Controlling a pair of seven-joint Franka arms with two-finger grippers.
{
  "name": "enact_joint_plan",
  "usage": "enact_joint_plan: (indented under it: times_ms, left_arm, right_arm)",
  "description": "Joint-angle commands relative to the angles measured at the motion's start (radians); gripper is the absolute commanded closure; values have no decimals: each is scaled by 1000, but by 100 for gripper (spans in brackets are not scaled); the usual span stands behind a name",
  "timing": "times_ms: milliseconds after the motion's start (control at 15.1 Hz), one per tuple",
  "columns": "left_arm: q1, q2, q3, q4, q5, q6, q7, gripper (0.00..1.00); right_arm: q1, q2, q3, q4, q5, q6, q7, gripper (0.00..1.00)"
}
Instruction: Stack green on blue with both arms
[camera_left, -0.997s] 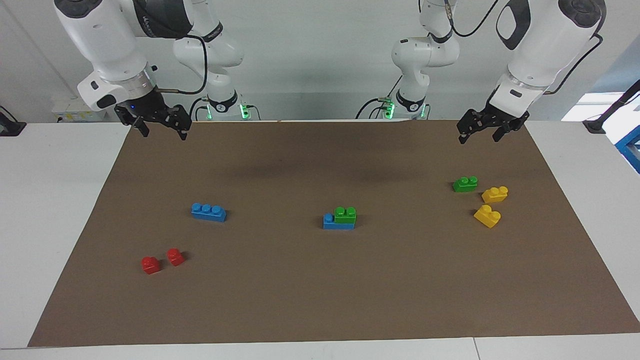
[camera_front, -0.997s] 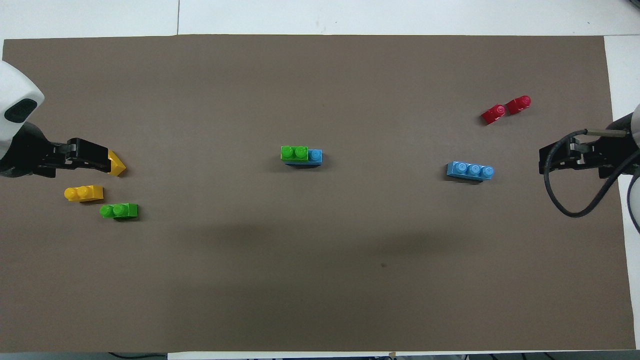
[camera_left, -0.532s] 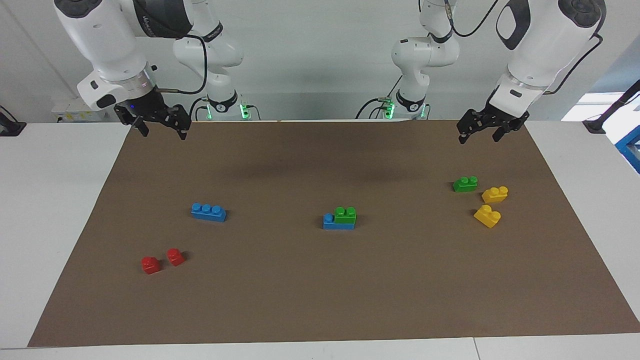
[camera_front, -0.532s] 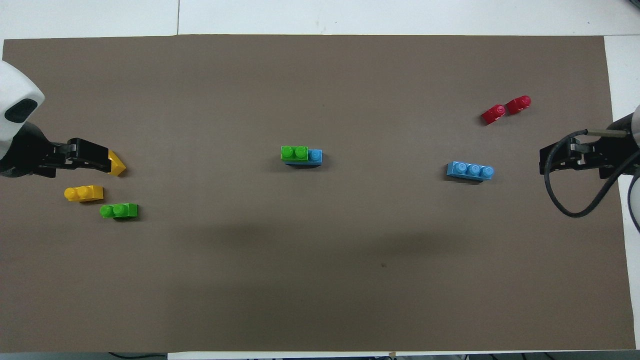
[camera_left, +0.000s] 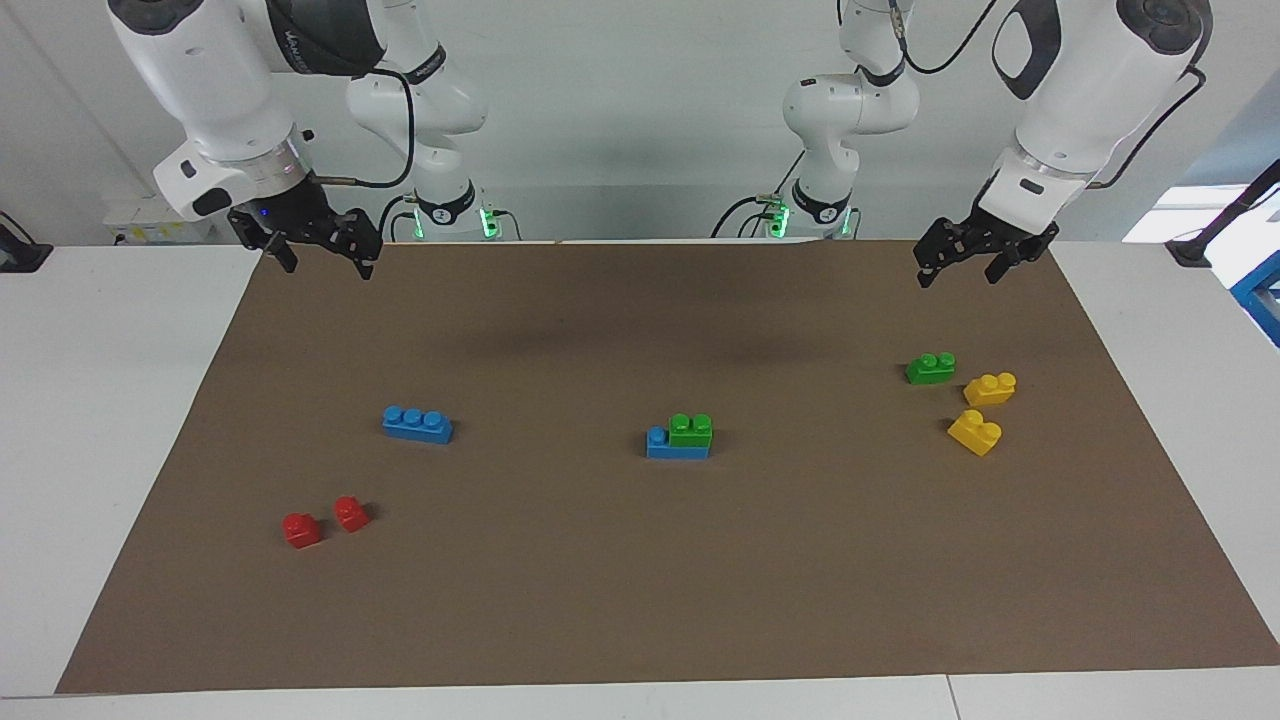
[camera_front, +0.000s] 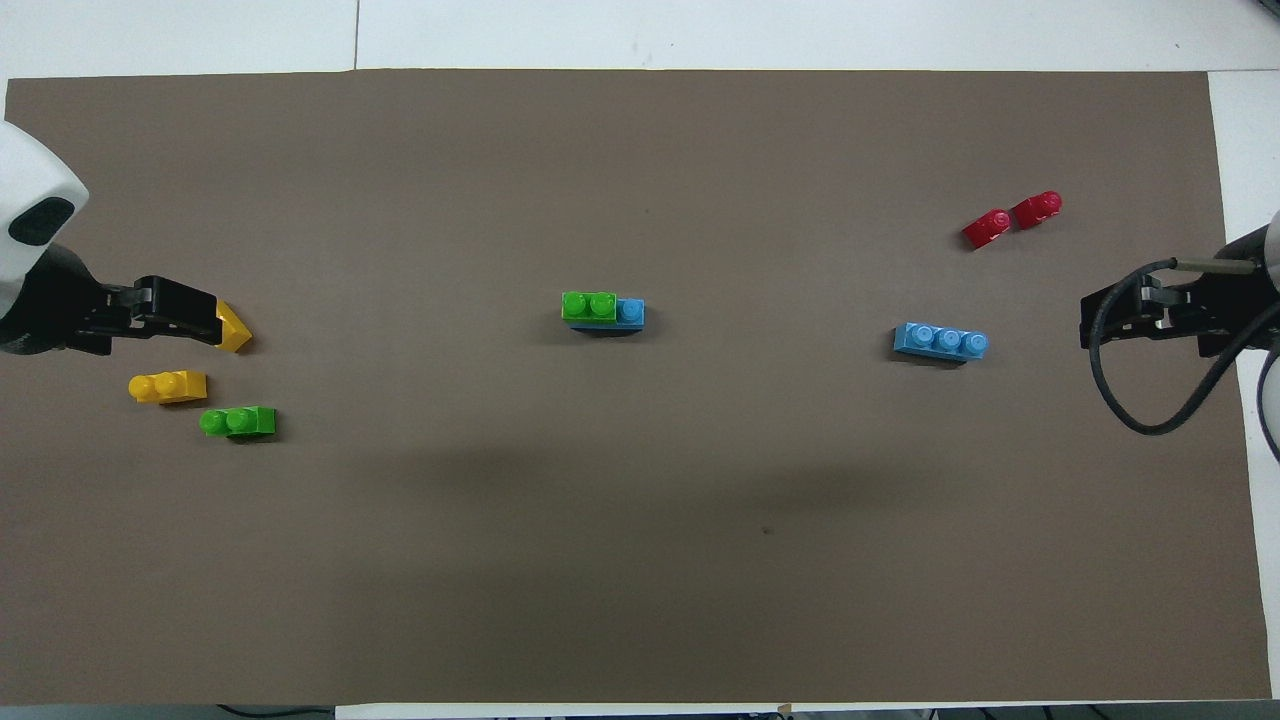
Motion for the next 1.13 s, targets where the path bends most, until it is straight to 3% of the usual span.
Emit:
enact_joint_plan:
  times_ms: [0,1063]
  left_arm:
    - [1,1,0,16,-16,-17,5,0]
    - [1,-1,-2,18,-20,-16,5,0]
  right_arm:
    - [-7,4,5,14,-3,-16,2,3]
    - [-13,2,2,15,-1,-15,-8,1]
